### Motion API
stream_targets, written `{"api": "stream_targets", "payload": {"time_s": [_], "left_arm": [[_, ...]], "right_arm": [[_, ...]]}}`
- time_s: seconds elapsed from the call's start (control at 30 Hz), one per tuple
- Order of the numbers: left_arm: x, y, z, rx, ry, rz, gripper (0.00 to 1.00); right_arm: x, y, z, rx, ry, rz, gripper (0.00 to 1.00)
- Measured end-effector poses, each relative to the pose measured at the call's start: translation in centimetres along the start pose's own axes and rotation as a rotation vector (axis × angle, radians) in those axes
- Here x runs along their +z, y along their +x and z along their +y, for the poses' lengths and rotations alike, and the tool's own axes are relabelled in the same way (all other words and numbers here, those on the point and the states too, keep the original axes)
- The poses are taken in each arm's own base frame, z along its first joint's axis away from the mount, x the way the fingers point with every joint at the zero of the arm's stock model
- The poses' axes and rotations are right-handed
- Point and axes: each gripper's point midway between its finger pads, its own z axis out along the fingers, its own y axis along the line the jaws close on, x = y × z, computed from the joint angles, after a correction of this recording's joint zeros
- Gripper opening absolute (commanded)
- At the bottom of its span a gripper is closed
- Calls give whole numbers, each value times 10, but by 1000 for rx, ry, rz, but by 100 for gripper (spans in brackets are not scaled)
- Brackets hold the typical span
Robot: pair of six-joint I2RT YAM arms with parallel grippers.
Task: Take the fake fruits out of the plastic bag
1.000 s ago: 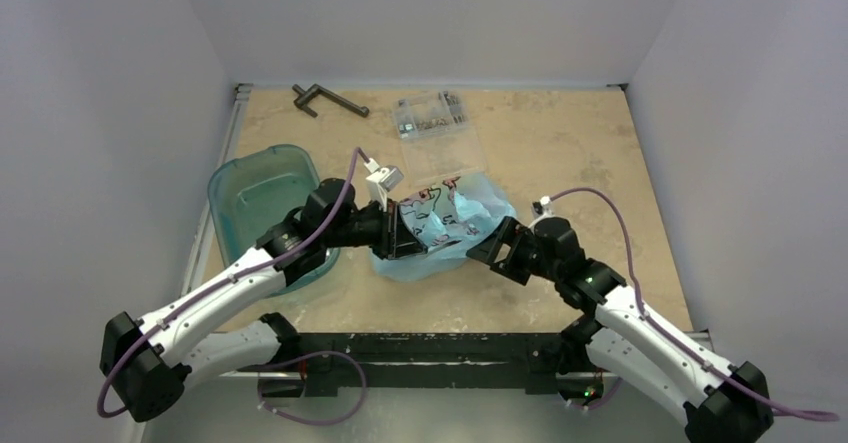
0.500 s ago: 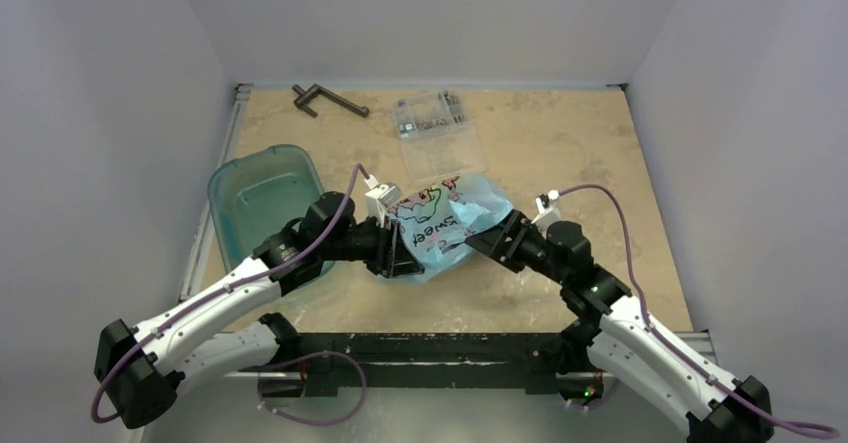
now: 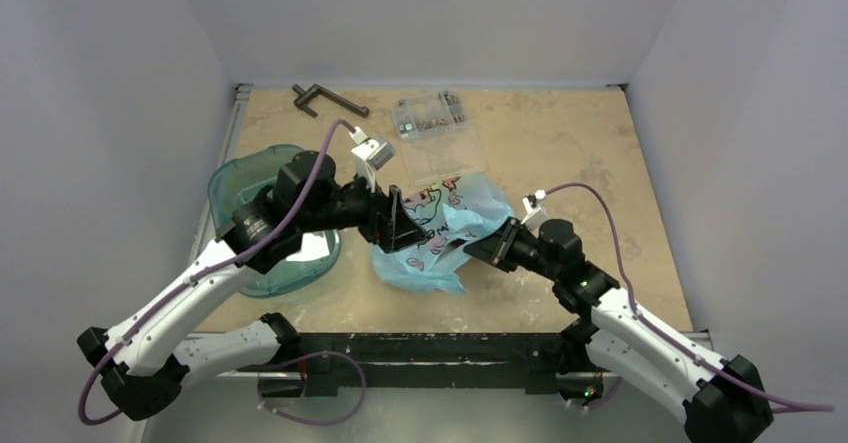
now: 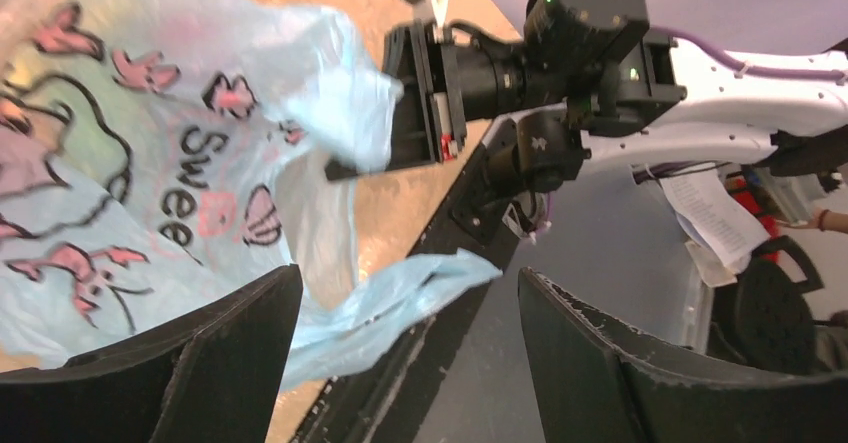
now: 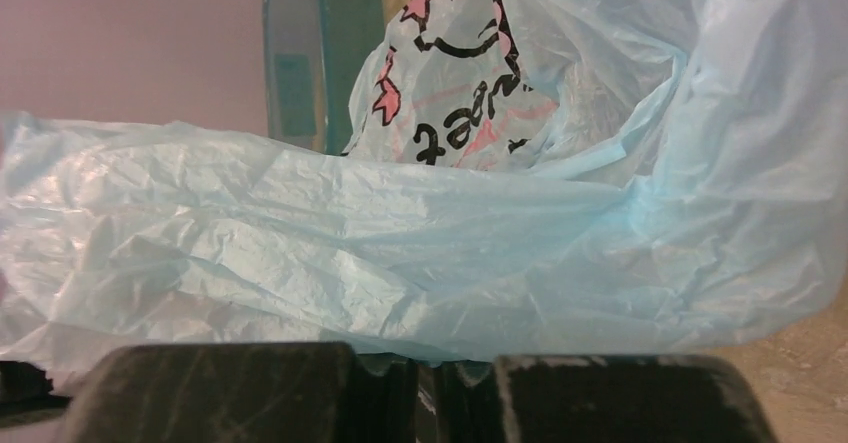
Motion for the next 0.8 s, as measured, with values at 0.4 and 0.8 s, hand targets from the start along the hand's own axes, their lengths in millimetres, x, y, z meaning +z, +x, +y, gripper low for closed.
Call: {"api": "stream_targets", "payload": {"time_s": [0.4, 0.8], "left_arm": [[79, -6, 55, 71, -142, 228, 74], [111, 54, 94, 25, -190, 375, 75]], "right_arm": [[-9, -1, 9, -27, -52, -19, 0], [-10, 0, 7, -25, -46, -16, 0]]}}
